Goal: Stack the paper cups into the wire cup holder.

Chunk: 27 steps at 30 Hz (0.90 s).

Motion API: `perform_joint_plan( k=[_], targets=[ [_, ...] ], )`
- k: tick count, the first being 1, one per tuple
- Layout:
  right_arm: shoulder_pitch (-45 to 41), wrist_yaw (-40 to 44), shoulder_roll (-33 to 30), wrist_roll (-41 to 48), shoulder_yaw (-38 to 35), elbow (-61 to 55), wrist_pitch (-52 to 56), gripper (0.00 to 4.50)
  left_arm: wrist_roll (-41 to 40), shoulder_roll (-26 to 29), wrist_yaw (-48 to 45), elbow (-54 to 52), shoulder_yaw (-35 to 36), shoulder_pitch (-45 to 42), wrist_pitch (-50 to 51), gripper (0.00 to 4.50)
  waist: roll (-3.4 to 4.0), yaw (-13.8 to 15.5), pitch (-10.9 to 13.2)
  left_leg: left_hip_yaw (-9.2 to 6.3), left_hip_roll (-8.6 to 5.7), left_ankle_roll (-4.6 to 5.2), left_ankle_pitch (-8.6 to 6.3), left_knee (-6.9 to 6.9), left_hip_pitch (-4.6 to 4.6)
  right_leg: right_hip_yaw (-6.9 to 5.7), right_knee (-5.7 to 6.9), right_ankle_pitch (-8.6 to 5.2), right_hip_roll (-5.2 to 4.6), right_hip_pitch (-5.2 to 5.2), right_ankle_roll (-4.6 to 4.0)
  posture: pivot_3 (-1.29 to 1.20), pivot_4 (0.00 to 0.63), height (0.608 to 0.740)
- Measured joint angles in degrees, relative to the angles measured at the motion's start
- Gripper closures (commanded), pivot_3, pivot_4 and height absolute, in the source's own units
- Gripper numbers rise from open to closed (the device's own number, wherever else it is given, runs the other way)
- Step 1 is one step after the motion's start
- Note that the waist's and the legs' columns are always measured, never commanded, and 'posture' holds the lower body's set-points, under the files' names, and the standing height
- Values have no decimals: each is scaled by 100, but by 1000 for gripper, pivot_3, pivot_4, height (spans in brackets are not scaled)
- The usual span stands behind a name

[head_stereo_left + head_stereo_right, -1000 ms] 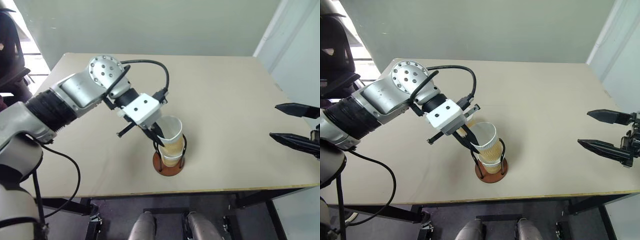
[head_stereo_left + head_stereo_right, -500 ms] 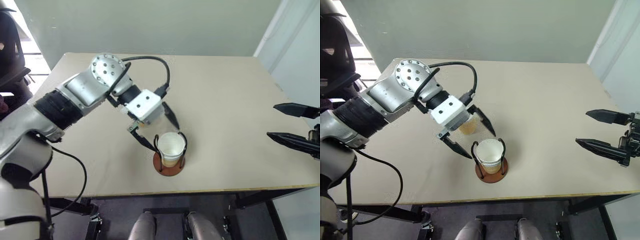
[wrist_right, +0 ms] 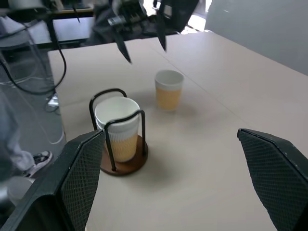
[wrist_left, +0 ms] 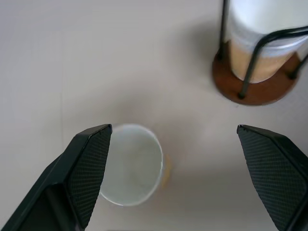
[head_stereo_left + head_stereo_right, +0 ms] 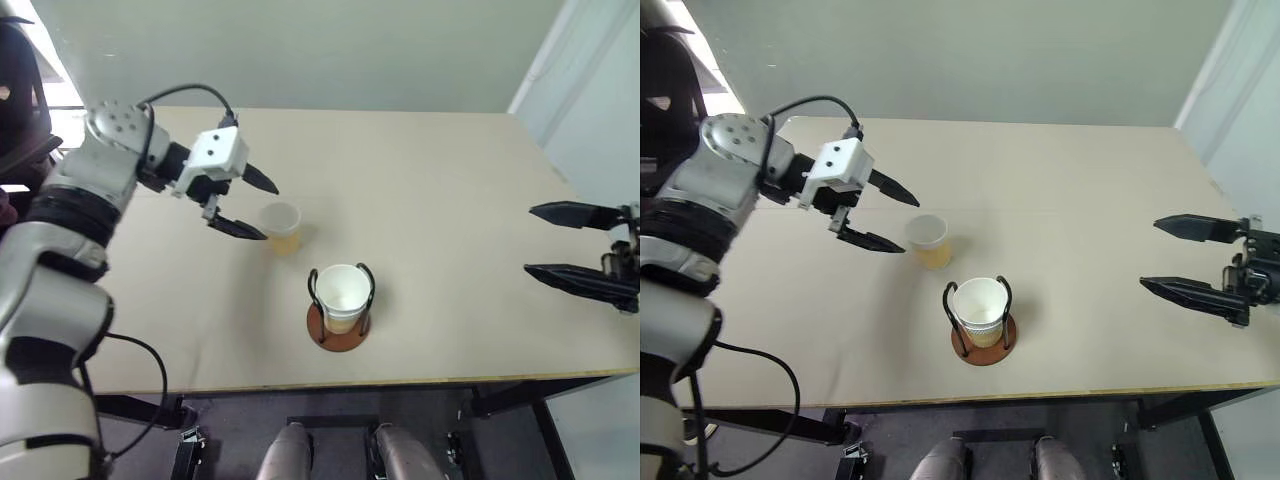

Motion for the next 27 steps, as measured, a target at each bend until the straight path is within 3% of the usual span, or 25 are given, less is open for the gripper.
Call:
perform_joint_plan(
  k=[2, 11, 12, 14, 24, 25, 27],
  targets=[
    [-43, 30, -1, -53, 102, 80, -20, 0, 234, -223, 0, 275, 174, 73, -65, 46, -1, 14, 0, 1, -2, 2, -1, 1, -6, -1, -6, 26, 0, -2, 44, 0, 150, 740],
    [-14, 117, -39, -133, 94, 201, -41, 0, 1096, -608, 0, 785, 577, 132, -280, 46, -1, 3, 1, 14, 0, 7, -3, -6, -7, -5, -36, 30, 4, -3, 53, 0, 150, 740],
    [19, 124, -49, -135, 88, 195, -40, 0, 1186, -636, 0, 819, 610, 146, -323, 198, -1, 6, 1, 14, 0, 11, -6, -6, -7, -4, -42, 31, 3, 0, 55, 0, 150, 740],
    [54, 126, -52, -137, 63, 193, -40, 0, 1407, -701, 1, 922, 642, 205, -425, 624, -1, 7, 0, 19, 0, 15, -8, -5, -7, -2, -50, 32, 0, 2, 58, 0, 150, 740],
    [184, 76, -73, -146, -116, 136, -34, 0, 2532, -1033, 138, 1388, 1091, 295, -1019, 4220, -2, 6, 1, 31, 3, 22, -12, -3, -8, 0, -64, 35, -1, 4, 64, 0, 150, 740],
    [198, 69, -73, -146, -143, 127, -34, 0, 2584, -1054, 159, 1399, 1169, 292, -1040, 4488, -2, 6, 1, 31, 3, 22, -12, -3, -8, 0, -64, 35, 0, 5, 64, 0, 150, 740],
    [236, 68, -73, -146, -160, 97, -34, 0, 2675, -1085, 193, 1401, 1260, 259, -1068, 4488, -2, 8, 1, 32, 3, 23, -12, 0, -8, 0, -65, 36, -1, 6, 66, 0, 150, 740]
  ],
)
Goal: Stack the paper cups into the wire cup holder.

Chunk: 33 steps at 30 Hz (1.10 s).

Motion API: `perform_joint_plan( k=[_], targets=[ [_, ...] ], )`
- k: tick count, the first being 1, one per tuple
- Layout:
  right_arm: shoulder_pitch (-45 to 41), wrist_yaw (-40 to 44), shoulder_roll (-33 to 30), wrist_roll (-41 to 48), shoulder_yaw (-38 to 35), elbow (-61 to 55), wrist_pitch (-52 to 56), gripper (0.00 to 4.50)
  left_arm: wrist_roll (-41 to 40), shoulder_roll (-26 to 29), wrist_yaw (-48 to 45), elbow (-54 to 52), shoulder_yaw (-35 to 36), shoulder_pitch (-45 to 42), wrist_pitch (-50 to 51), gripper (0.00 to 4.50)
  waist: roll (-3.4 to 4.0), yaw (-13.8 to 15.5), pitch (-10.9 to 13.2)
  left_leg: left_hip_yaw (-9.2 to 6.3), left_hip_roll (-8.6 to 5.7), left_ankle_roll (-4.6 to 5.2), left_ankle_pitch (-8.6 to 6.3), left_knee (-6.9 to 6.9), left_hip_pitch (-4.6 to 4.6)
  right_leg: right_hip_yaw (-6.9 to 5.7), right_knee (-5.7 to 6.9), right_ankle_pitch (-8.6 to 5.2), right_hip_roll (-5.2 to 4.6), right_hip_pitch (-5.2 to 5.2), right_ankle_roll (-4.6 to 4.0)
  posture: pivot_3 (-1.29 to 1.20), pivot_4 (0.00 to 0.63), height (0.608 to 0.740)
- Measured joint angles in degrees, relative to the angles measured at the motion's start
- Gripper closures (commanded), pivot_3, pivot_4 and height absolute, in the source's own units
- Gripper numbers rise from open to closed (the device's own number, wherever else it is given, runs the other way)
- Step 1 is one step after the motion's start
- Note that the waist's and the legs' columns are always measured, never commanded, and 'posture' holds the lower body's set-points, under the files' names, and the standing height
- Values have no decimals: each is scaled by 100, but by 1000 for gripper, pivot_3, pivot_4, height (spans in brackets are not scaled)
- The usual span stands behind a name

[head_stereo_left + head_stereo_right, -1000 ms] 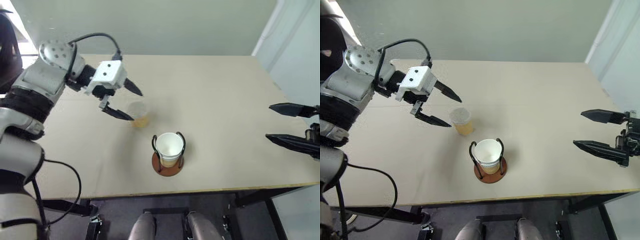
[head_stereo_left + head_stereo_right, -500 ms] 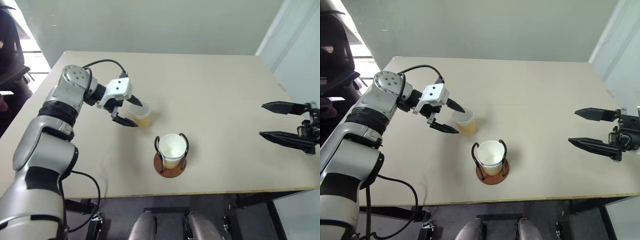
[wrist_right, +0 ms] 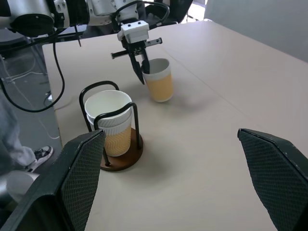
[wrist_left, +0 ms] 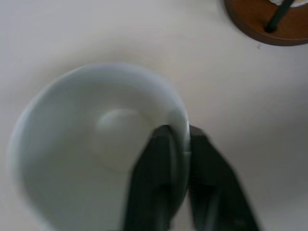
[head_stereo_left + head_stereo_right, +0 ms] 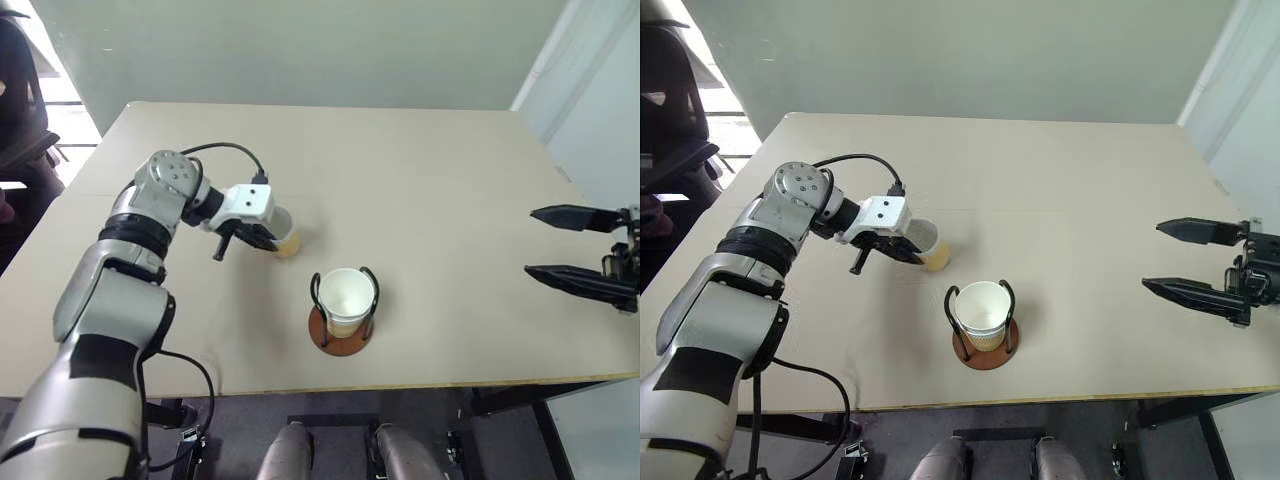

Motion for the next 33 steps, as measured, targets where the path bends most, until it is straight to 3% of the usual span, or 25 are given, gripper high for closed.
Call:
perform_joint_plan(
  k=[7, 14, 20, 26, 33],
  targets=[
    [40, 0, 0, -19, -3, -37, 1, 0, -68, 6, -161, -81, 181, -191, 109, 4488, -1, -1, 0, 27, 5, 12, -6, 6, 0, 5, -7, 3, -2, -1, 6, 0, 150, 740],
    [140, -10, -6, -45, -183, -78, 1, 0, -3148, 1046, -193, -3130, -1044, -794, 1458, 4488, -7, 8, 4, 62, -3, 38, -23, 8, -4, 3, -18, 16, -5, -5, 25, 0, 150, 740],
    [321, -114, -5, -45, -344, -192, 10, 0, -5152, 1833, -196, -5426, -1972, -1081, 1639, 4488, 0, -31, 2, 97, 3, 53, -36, 9, 20, 19, -14, 7, -13, -1, 22, 0, 150, 740],
    [542, -201, -3, -36, -636, -402, 66, 0, -5586, 2291, -196, -6117, -3240, -1219, 1267, 4488, 0, -36, 3, 94, 12, 52, -35, 11, 37, 46, 7, -25, -11, 6, -39, 0, 150, 740],
    [745, -247, 8, -32, -872, -516, 128, 0, -5583, 2313, -196, -5982, -3729, -1439, 896, 4488, 0, -48, 3, 98, 9, 54, -35, 16, 39, 59, 2, 4, -10, 9, -50, 0, 150, 740]
  ],
)
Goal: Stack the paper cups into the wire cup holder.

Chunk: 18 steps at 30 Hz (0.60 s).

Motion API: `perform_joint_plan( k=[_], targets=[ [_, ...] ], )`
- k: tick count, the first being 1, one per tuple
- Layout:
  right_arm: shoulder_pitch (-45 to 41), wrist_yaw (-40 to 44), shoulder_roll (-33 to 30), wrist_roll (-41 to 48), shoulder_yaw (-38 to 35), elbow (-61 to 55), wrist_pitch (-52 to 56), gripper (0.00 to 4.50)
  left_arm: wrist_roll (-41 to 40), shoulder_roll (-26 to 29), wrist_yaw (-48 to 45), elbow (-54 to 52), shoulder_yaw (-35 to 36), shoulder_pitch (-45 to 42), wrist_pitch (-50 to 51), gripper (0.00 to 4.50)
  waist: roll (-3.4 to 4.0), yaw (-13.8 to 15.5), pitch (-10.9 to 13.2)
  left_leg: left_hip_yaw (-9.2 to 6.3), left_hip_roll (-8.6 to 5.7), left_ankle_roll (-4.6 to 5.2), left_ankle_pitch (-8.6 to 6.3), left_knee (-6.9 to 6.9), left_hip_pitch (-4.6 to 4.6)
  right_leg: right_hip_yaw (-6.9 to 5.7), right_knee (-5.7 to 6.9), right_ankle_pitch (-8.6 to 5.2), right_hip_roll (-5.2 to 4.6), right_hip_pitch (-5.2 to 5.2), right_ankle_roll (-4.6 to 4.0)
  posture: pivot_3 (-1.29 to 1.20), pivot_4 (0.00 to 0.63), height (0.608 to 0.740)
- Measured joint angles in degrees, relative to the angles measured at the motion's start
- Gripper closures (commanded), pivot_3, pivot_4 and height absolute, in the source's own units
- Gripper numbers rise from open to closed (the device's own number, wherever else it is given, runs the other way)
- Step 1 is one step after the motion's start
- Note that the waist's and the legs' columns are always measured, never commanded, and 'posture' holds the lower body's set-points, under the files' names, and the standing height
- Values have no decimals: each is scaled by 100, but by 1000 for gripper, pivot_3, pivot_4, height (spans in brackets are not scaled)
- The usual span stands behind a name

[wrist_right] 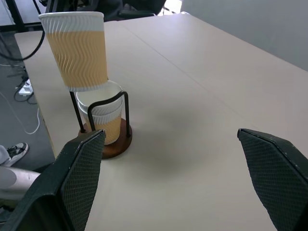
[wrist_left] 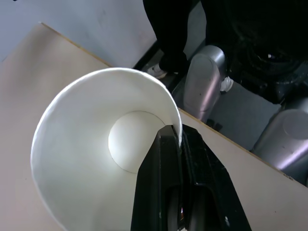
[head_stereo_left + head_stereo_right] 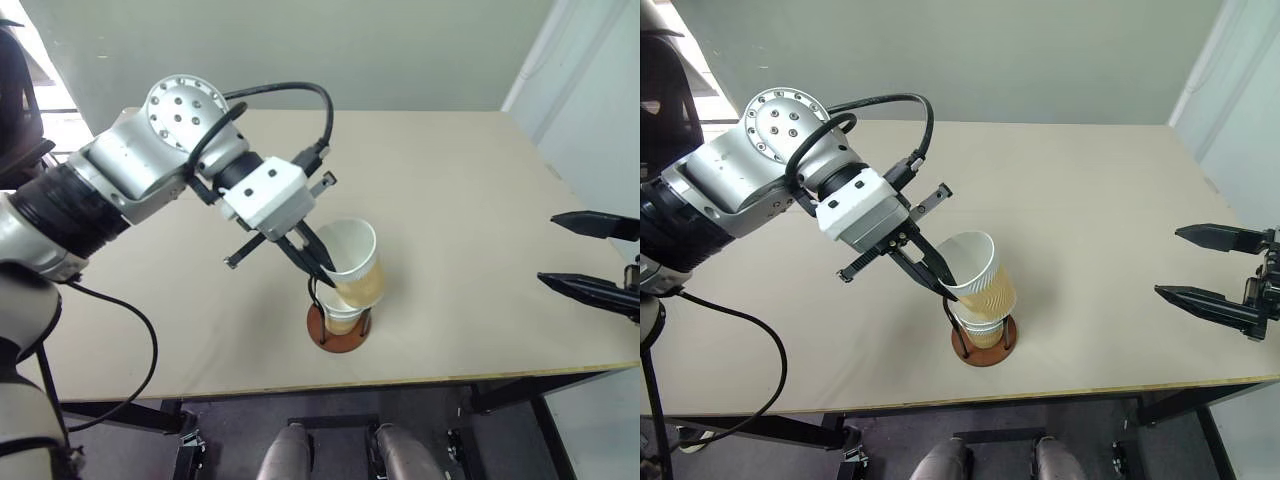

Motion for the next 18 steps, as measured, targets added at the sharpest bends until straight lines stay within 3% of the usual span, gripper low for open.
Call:
perform_joint_plan(
  k=[18],
  targets=[
    [-7, 50, 0, 240, -3, -78, 17, 0, 450, 12, 0, 447, -517, -17, -342, 4488, 1, 1, 1, 0, 1, 1, -1, -2, -7, 1, -17, 0, 3, -2, -2, 0, 150, 740]
  ],
)
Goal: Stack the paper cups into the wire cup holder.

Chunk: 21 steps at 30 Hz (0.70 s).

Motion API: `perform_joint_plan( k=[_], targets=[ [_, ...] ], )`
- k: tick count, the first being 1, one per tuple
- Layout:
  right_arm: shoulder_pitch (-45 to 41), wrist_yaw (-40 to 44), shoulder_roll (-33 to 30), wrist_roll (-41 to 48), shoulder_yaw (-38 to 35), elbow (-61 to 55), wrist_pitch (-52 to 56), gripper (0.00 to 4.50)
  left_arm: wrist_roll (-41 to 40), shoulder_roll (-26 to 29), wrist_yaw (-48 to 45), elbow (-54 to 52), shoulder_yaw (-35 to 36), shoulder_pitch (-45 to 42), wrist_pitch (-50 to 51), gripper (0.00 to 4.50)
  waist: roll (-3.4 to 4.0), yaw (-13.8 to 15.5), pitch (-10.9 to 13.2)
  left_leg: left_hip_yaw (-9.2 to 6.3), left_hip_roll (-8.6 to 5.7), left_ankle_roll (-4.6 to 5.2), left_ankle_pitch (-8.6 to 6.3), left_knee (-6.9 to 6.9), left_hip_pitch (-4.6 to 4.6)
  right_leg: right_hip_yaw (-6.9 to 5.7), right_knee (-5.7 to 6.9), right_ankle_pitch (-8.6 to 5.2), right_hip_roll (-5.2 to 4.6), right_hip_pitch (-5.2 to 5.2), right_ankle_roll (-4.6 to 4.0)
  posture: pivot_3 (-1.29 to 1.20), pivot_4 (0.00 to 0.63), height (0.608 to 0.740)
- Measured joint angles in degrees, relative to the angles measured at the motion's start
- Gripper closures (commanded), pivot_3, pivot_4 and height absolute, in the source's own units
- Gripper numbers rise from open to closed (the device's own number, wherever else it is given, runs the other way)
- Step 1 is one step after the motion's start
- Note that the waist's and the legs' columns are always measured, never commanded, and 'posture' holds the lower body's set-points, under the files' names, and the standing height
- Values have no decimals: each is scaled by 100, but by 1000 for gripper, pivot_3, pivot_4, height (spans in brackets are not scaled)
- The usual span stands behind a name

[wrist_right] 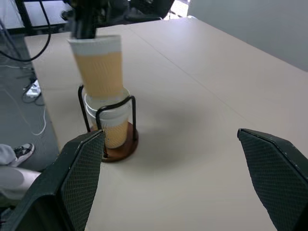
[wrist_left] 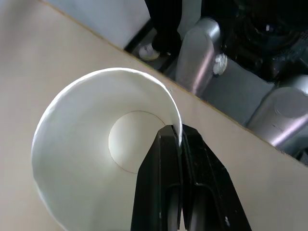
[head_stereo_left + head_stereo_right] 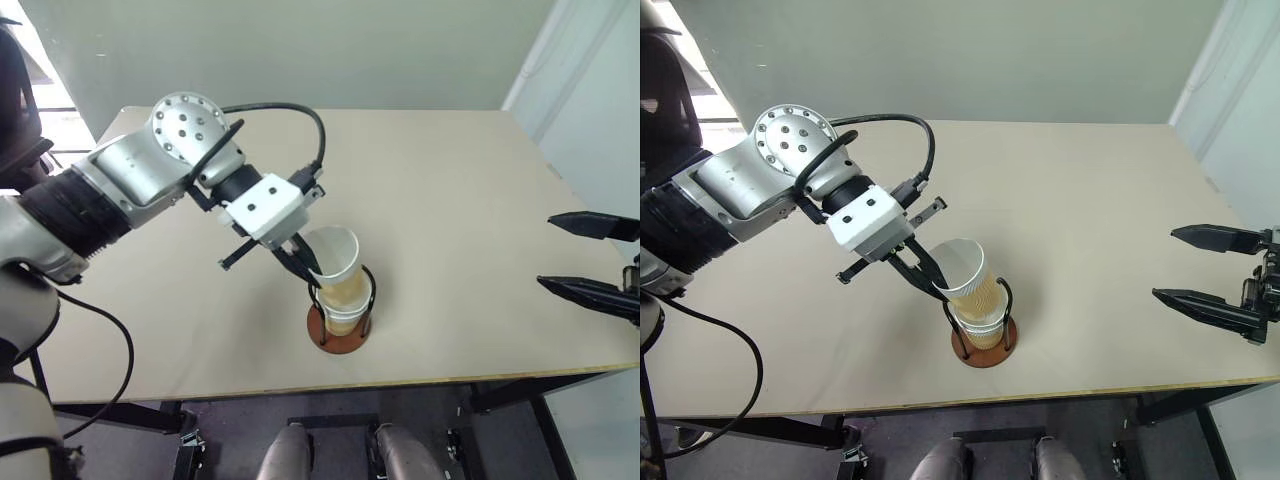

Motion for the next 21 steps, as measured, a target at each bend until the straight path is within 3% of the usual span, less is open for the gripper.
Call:
perform_joint_plan(
  k=[18, 21],
  targets=[
    [66, -141, 2, 310, -176, -151, 138, 0, 326, -191, 0, 226, -227, -55, -237, 4488, 0, 4, 0, 0, -1, 2, -2, 0, -4, 0, -4, 0, 0, -1, 0, 0, 150, 740],
    [75, -154, 13, 310, -206, -156, 137, 0, 328, -205, 0, 228, -227, -55, -207, 3847, 0, 3, 0, 0, 0, 2, -2, -1, -4, -1, -4, 0, 0, -1, 0, 0, 150, 740]
  ],
)
